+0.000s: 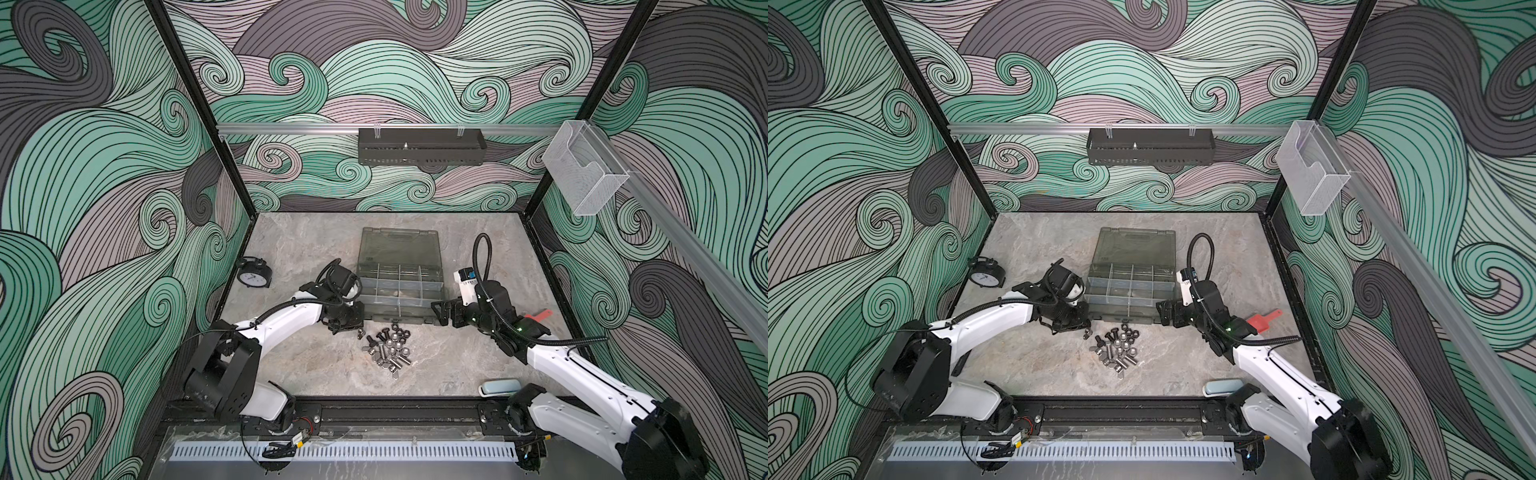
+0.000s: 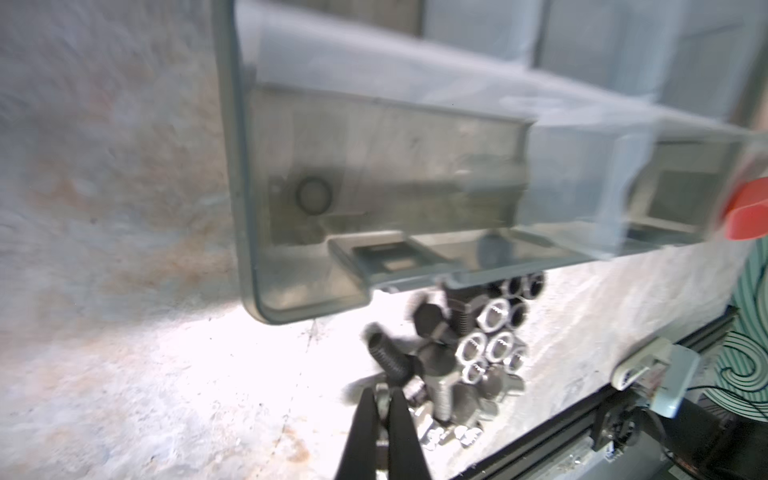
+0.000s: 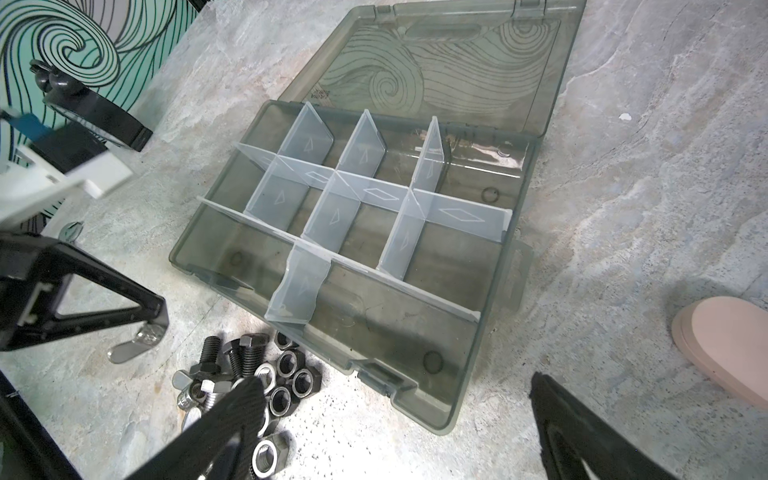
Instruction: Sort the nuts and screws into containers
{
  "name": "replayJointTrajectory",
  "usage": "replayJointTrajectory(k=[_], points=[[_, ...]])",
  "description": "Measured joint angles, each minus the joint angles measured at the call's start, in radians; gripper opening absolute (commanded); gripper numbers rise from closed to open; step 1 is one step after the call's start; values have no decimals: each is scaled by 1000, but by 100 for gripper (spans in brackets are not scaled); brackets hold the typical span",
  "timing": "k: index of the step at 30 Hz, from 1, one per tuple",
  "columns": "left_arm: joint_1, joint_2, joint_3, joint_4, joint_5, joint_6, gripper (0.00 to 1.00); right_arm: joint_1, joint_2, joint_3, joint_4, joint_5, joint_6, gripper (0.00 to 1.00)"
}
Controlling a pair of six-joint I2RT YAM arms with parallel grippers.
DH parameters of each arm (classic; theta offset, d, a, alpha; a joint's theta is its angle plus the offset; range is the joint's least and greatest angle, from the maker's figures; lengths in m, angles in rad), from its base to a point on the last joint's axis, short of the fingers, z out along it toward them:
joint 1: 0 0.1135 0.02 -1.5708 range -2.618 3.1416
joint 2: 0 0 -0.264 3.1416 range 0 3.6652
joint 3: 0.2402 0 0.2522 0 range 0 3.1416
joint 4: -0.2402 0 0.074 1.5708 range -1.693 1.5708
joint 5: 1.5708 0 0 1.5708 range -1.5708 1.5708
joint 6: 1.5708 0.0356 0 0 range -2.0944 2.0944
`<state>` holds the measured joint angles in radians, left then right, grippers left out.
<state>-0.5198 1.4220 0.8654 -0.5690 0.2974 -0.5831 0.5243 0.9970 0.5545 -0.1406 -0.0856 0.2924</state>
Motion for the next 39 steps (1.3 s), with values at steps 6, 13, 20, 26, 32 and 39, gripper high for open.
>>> replayJointTrajectory(k=[6,13,20,26,32,39], points=[[2,40,175,-11,-66,31,0,0,-24,0,-29,8,-3,99],[13,230,309,21,-76,85,0,0,-29,0,-33,13,-3,99],[13,291,300,41,-60,96,0,0,-37,0,-31,23,-3,99],[13,291,285,66,-53,96,4,0,-26,0,-28,22,0,99],[13,291,280,73,-46,91,17,0,-21,0,-28,22,0,99],[13,289,258,76,-46,83,24,0,-21,0,-28,22,1,99]])
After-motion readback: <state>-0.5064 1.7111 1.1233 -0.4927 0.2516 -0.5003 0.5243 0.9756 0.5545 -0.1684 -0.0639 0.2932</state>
